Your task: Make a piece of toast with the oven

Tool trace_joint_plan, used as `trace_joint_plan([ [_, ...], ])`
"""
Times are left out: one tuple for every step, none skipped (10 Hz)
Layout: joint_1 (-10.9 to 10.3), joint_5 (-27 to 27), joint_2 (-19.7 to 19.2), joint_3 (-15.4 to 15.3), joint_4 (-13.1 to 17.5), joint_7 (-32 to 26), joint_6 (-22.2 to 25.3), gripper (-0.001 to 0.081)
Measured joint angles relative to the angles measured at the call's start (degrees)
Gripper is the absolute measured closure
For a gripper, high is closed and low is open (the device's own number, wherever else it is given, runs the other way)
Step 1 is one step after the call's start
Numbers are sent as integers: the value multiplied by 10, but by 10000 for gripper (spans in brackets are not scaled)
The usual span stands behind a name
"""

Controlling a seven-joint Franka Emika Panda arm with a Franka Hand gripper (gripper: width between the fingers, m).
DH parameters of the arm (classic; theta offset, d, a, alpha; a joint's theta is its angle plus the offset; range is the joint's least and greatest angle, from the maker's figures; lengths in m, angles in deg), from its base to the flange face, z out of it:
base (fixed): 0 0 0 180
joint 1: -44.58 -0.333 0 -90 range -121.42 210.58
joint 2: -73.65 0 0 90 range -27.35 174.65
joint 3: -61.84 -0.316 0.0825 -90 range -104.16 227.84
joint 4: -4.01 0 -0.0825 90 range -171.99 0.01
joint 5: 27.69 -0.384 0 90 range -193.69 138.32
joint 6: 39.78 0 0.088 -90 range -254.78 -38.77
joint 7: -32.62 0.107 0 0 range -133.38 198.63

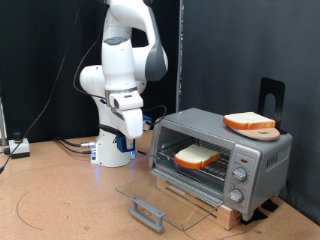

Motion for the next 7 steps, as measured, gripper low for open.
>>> trace_joint_plan([
  [8,0,-10,3,11,3,18,411],
  [7,0,-9,2,9,1,13,411],
  [3,-20,-7,7,9,-13,15,411],
  [-6,-57,2,23,15,-43,35,411],
  [-14,-90,16,43,26,-70,69,411],
  [-18,-114,31,61,36,-89,105,411],
  [-19,-126,45,74,48,-96,138,411],
])
